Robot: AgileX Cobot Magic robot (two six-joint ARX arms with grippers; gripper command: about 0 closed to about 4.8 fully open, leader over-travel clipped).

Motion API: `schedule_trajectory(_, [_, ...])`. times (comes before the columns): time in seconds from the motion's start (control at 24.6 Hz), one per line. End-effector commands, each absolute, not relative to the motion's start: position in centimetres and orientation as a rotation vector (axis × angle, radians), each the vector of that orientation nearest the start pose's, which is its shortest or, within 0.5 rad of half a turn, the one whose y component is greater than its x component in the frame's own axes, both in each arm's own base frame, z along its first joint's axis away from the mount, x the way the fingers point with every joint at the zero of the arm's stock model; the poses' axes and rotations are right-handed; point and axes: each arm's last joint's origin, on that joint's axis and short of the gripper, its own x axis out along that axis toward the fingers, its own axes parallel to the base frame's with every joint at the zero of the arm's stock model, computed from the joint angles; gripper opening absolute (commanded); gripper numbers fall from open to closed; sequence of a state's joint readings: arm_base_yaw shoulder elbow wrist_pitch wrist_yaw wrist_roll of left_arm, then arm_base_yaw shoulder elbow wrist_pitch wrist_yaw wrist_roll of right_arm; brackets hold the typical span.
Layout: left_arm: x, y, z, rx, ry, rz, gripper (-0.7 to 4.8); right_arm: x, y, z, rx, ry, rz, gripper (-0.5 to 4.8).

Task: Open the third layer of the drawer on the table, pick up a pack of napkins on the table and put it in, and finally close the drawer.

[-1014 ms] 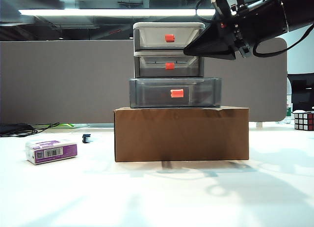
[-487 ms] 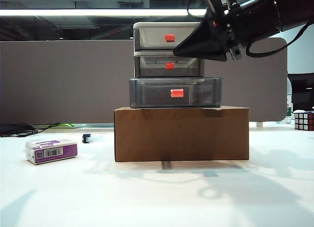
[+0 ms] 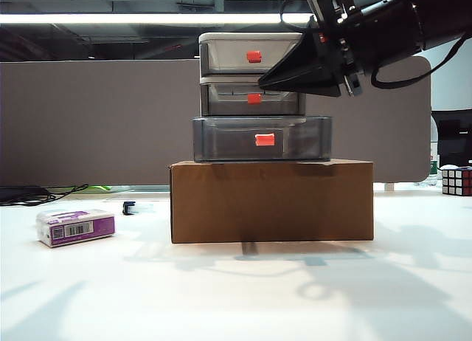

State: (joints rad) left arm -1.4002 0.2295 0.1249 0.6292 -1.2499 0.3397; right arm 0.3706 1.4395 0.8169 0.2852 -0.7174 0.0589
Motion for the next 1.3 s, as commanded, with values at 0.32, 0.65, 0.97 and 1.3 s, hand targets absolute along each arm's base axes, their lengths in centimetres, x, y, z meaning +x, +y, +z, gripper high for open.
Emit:
schedule_trajectory(0.32, [8.4,-7.3,23.1,0.021,-0.023,-0.231,0.89,27.5,12.9,24.4,0.131,0.381,1.093,-0.06])
schedule_trajectory(0.65, [13.3,-1.0,21.7,-0.230,0.141,-0.265,0.87,27.5,12.9,24.4,0.133,0.383,1.095,-0.06])
schedule_trajectory(0.97, [16.7,1.1,19.4,-0.294,0.263,-0.372,0.79,27.5,12.9,24.4,0.133,0.383,1.095,-0.06])
schedule_trajectory(1.3, [21.0,-0.7,16.7,0.030,0.281,-0.537,4.63,27.5,12.9,24.3,0.135,0.395,1.095,-0.06])
